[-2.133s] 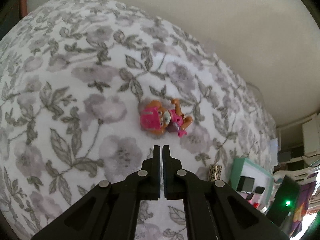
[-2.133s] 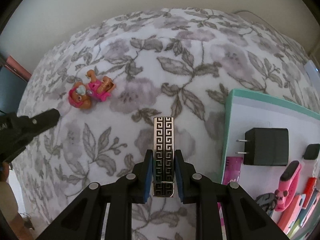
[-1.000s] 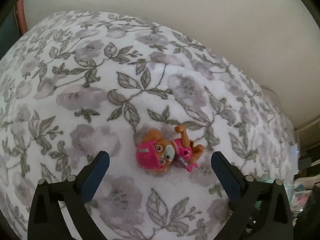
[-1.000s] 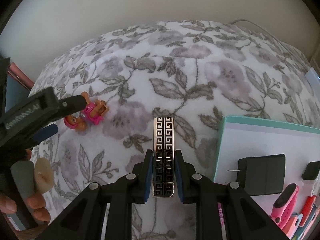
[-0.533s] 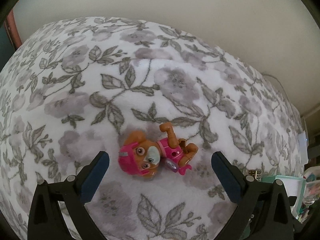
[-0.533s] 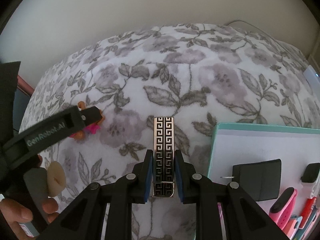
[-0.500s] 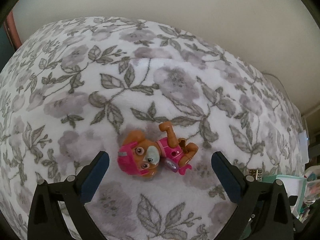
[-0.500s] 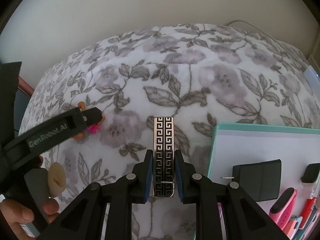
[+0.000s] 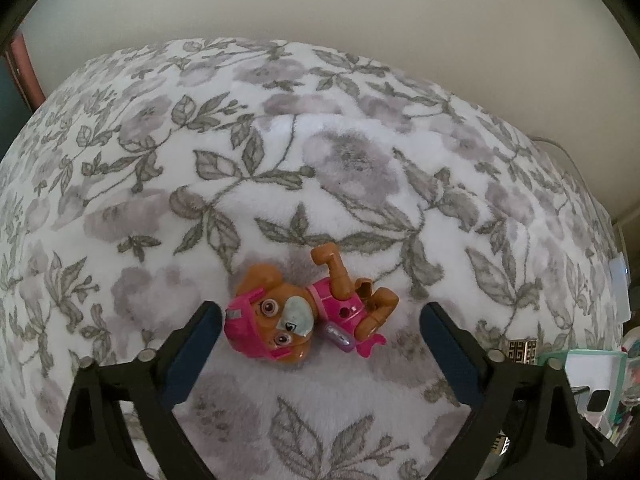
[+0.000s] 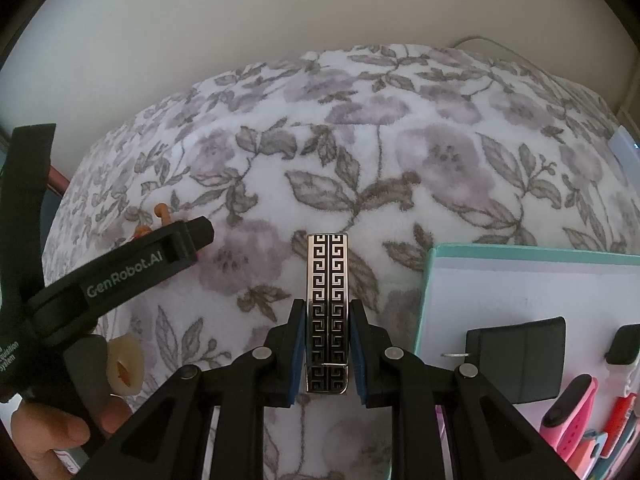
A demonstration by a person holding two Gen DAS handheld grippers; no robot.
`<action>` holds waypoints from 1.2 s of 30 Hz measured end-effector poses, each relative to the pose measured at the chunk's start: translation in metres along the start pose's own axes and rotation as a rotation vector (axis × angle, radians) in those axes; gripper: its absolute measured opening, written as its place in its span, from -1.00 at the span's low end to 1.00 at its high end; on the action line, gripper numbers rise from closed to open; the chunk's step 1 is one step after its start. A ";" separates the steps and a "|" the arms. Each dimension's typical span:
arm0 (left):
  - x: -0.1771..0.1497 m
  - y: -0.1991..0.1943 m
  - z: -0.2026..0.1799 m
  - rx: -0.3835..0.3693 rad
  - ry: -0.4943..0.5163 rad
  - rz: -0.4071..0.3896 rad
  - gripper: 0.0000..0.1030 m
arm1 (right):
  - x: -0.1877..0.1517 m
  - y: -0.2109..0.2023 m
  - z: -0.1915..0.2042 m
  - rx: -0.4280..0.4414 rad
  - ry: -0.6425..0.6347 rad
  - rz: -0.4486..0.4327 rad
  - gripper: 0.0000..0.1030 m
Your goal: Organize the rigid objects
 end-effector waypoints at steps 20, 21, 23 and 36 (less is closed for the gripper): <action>0.006 -0.011 -0.001 -0.010 -0.003 -0.016 0.21 | 0.005 -0.007 0.002 0.014 0.010 -0.024 -0.58; 0.008 -0.013 -0.001 -0.017 -0.006 -0.020 0.21 | 0.006 -0.009 0.002 0.015 0.012 -0.027 -0.58; 0.009 -0.015 -0.003 -0.016 0.007 -0.026 0.21 | 0.007 -0.011 0.002 0.018 0.014 -0.030 -0.58; 0.017 -0.026 -0.006 -0.039 -0.001 -0.039 0.20 | 0.009 -0.015 0.001 0.019 0.029 -0.043 -0.58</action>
Point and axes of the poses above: each gripper's, at about its wrist camera, not at the fingertips, and y roughly the way its jaws point, z to its left, x to its top, the point moved 8 cm from there along y, roughly the way its jaws point, and after that the axes turned 14 degrees about -z, right-handed, at the moved point
